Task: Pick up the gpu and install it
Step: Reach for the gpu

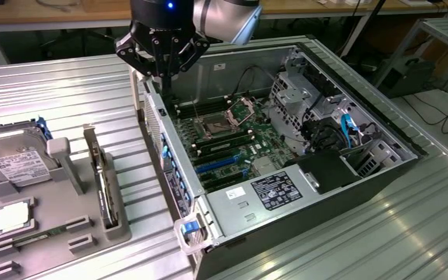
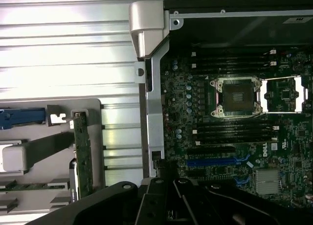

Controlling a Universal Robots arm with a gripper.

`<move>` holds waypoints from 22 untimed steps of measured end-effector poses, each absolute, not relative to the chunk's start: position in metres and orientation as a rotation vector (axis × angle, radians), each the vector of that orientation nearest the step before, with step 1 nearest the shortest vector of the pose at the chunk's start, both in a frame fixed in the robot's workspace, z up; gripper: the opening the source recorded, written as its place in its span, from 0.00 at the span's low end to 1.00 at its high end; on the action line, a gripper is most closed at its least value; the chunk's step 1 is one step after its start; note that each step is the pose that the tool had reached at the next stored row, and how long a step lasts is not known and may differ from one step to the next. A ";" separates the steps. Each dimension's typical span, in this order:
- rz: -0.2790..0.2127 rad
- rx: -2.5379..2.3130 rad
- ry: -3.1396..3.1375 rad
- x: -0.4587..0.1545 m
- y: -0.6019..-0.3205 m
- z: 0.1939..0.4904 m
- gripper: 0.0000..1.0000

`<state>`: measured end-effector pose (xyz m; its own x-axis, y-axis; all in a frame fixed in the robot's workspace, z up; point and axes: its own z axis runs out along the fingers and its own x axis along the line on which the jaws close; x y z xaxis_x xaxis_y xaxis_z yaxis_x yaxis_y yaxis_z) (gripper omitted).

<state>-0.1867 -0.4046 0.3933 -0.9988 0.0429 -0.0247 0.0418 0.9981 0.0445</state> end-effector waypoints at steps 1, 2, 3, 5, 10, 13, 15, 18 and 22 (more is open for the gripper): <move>0.069 0.066 3.114 -0.187 -0.405 0.393 0.11; 0.069 0.066 3.115 -0.187 -0.405 0.393 0.11; 0.069 0.066 3.114 -0.187 -0.405 0.393 0.11; 0.069 0.066 3.115 -0.187 -0.405 0.393 0.11; 0.069 0.064 3.115 -0.188 -0.405 0.393 0.11; 0.069 0.060 3.115 -0.195 -0.405 0.393 0.11; 0.069 0.058 3.115 -0.201 -0.405 0.393 0.11; 0.069 0.057 3.115 -0.209 -0.406 0.393 0.11; 0.069 0.055 3.115 -0.218 -0.408 0.393 0.11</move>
